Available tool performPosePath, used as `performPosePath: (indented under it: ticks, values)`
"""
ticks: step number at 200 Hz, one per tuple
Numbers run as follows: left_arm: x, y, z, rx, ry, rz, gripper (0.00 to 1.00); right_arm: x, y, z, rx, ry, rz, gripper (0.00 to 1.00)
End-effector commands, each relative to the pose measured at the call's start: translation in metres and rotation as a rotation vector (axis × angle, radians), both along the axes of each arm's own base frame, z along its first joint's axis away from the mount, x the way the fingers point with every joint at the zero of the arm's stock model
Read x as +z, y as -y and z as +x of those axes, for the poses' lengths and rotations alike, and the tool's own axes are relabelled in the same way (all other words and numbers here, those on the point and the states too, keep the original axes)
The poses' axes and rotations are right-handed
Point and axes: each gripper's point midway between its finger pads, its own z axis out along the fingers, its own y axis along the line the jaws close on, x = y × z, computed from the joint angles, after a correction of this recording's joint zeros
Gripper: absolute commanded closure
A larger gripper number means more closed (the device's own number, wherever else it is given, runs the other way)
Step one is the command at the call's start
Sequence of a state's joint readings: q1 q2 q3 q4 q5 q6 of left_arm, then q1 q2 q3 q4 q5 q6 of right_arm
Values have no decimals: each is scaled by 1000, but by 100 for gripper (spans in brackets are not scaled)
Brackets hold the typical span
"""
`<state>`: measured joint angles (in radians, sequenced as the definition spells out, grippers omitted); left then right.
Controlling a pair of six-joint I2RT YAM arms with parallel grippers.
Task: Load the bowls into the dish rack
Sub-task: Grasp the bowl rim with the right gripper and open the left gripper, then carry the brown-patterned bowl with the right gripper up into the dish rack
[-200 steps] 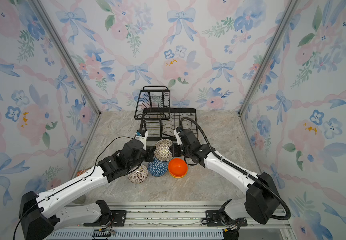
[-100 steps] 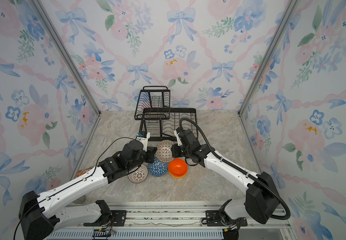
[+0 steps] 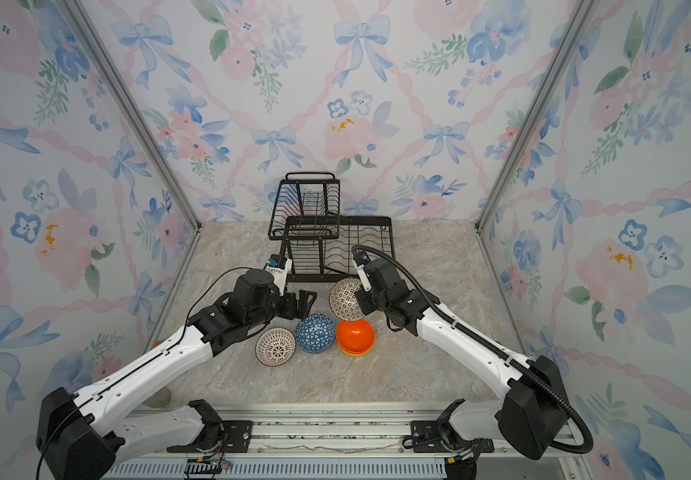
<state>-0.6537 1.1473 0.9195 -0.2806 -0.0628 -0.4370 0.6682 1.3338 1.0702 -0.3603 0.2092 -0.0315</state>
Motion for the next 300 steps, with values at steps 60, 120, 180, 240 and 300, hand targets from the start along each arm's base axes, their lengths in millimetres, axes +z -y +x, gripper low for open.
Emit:
performPosePath:
  ticks: [60, 120, 180, 240, 300]
  values:
    - [-13, -8, 1, -58, -42, 60, 2, 68, 18, 54, 62, 597, -391, 100]
    - [-18, -10, 6, -64, -58, 63, 2, 75, 6, 79, 125, 837, -614, 100]
    - [-21, -14, 9, -74, -71, 54, 2, 79, 7, 113, 88, 950, -715, 100]
    - [-26, -19, 9, -72, -82, 54, 2, 63, 1, 153, 105, 983, -820, 100]
    - [-33, -22, 8, -71, -98, 59, 2, 53, 11, 190, 73, 1001, -893, 100]
